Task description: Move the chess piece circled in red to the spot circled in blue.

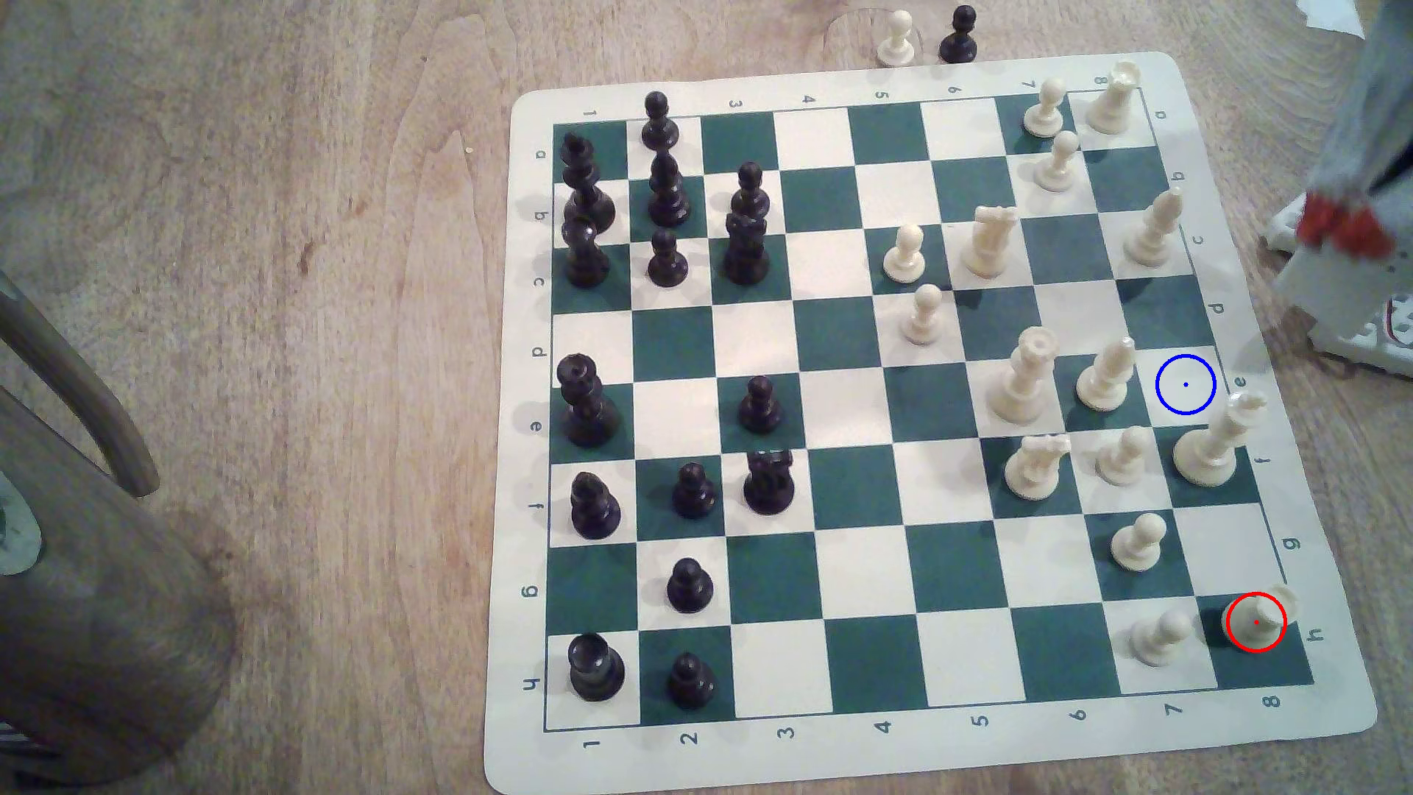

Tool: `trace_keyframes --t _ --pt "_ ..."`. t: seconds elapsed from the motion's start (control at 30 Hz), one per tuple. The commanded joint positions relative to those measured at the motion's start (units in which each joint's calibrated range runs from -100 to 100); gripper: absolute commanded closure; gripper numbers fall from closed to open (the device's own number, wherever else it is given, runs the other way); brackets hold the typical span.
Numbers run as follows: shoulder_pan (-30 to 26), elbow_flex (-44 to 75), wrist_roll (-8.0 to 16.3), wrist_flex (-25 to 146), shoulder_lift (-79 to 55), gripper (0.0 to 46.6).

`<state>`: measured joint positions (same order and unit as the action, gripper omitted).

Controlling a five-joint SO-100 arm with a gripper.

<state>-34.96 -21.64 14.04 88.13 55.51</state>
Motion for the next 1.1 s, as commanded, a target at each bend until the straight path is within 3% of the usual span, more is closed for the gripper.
trace_keyframes --t 0.0,0.07,0.17,0.27,0.4,0.57,1.07 --pt "-3.1 2.88 0.73 -3.77 -11.11 44.7" --pt "-3.1 2.61 0.59 -4.67 -13.32 43.5" --pt "-3.64 -4.1 -0.54 -9.42 -14.68 36.9" --pt "-4.5 -10.45 -1.03 -12.12 -14.85 35.6" --pt "-8.42 -16.07 0.29 -12.94 -14.59 34.3" --pt "-10.84 -24.59 0.93 -19.09 -12.05 25.5" --pt "-15.69 -33.39 2.34 -26.7 -16.71 24.6"
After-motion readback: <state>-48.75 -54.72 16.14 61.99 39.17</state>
